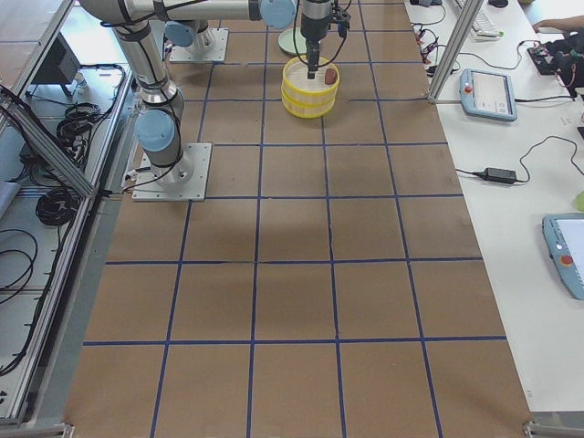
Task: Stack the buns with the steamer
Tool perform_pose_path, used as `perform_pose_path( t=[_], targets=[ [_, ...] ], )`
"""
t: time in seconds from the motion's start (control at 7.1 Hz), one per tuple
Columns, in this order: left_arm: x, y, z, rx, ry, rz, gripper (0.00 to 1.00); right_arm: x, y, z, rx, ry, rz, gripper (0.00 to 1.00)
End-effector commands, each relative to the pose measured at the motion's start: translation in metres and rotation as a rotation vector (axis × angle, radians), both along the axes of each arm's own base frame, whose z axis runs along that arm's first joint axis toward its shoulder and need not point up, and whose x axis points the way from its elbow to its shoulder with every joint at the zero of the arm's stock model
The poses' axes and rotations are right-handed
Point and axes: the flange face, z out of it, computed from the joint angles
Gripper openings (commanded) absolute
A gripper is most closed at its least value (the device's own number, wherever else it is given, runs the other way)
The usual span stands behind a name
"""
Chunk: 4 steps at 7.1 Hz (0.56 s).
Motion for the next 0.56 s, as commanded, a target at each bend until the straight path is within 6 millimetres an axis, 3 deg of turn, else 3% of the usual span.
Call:
perform_pose_path(
  t=[0.0, 0.28, 0.42],
  targets=[
    [0.079, 0.030, 0.068, 0.042, -0.055, 0.074, 1.00, 0.000, 0.000, 0.001, -0.001, -0.004, 0.000, 1.00],
    [0.082, 0.056, 0.089, 0.065, -0.102, 0.076, 1.00, 0.000, 0.000, 0.002, -0.003, -0.004, 0.000, 1.00],
    [0.077, 0.065, 0.084, 0.079, -0.088, 0.069, 1.00, 0.000, 0.000, 0.002, -0.004, -0.004, 0.000, 1.00]
  ],
)
